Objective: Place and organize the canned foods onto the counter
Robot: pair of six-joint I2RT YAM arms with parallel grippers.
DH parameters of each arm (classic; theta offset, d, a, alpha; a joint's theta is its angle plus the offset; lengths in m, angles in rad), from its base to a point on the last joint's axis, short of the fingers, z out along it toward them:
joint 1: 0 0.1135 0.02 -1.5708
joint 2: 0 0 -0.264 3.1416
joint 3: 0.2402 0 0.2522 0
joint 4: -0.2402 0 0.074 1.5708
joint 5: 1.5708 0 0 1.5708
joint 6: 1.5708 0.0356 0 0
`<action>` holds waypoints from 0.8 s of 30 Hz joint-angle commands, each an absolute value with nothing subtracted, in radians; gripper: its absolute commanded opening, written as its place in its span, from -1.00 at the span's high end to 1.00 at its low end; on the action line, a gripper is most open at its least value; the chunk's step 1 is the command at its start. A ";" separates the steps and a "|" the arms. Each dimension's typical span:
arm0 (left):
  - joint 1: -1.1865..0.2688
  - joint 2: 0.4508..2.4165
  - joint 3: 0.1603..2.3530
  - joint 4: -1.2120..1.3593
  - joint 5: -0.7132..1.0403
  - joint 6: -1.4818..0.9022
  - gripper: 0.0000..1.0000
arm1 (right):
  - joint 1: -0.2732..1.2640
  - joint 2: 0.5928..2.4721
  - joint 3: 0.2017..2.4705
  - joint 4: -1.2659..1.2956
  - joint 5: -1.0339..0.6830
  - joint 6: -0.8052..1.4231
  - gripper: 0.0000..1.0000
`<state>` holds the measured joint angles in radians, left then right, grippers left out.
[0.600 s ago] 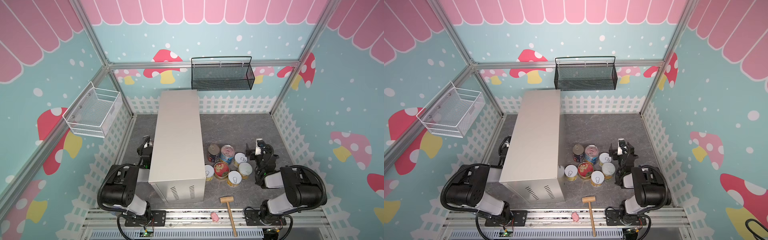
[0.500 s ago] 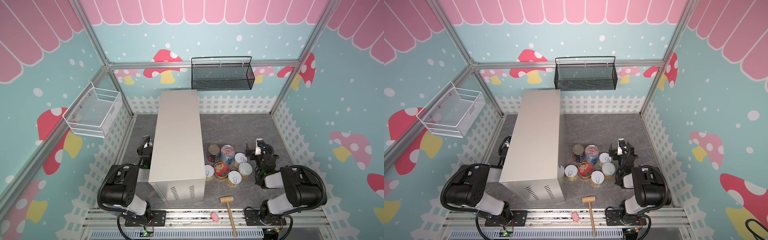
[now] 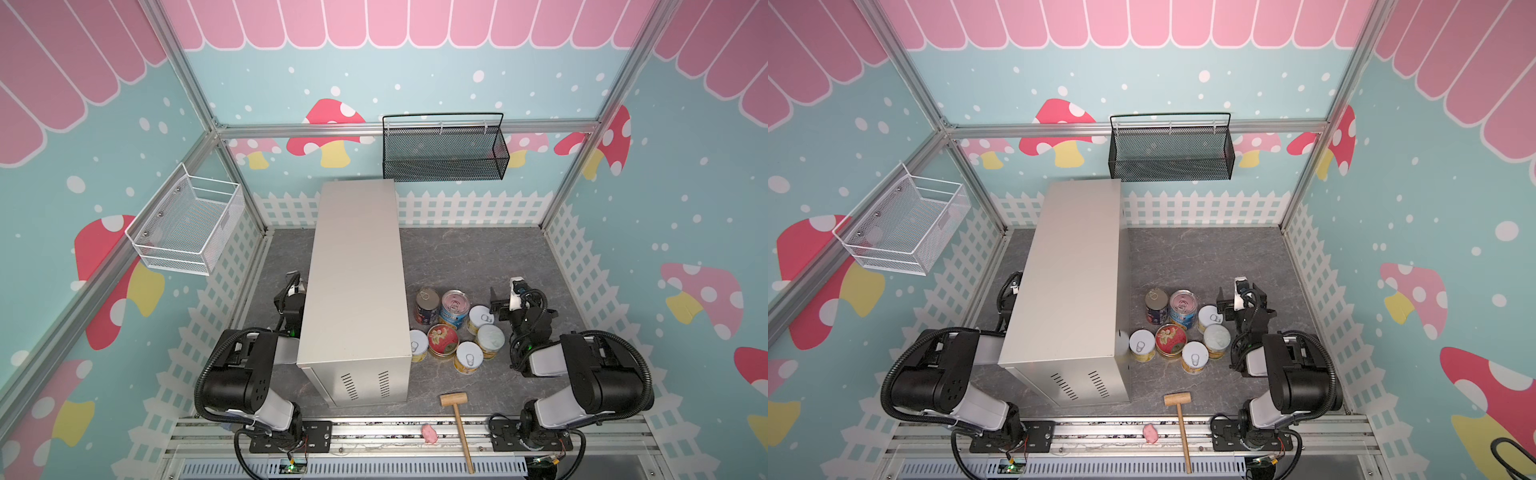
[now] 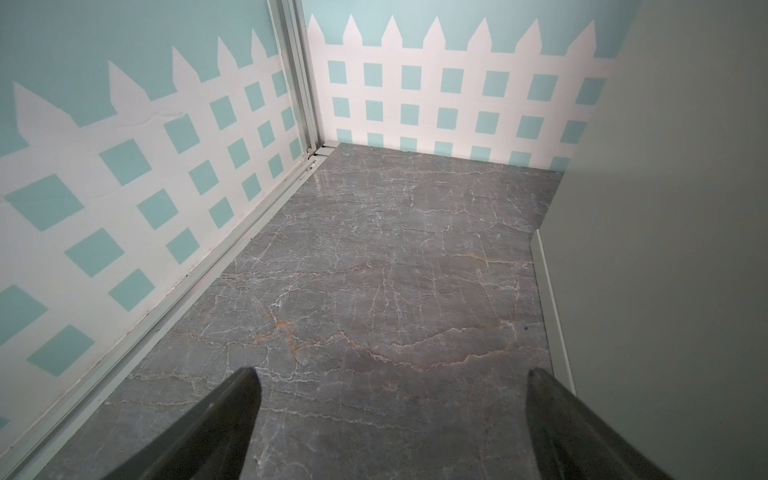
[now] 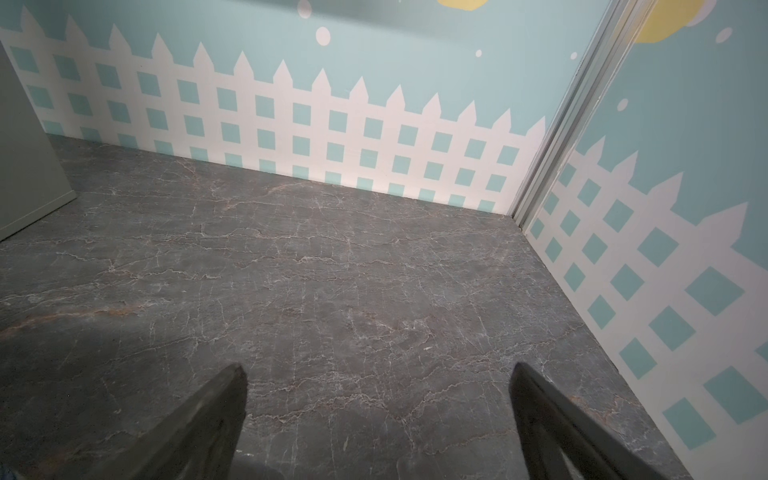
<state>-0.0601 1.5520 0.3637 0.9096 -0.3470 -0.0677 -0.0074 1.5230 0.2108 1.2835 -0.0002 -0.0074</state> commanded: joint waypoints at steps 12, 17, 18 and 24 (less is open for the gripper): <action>-0.063 1.409 0.532 0.537 -0.508 -0.131 -0.99 | -0.011 1.528 0.207 1.313 -0.008 -0.020 -0.99; -0.066 1.372 0.783 0.118 -0.737 -0.247 -0.99 | -0.011 1.528 0.207 1.313 -0.009 -0.020 -0.99; -0.065 1.363 0.840 0.020 -0.775 -0.275 -0.99 | -0.011 1.529 0.207 1.314 -0.008 -0.020 -0.99; -0.067 1.330 1.160 -0.490 -0.825 -0.407 -1.00 | -0.011 1.531 0.207 1.313 -0.009 -0.020 -0.99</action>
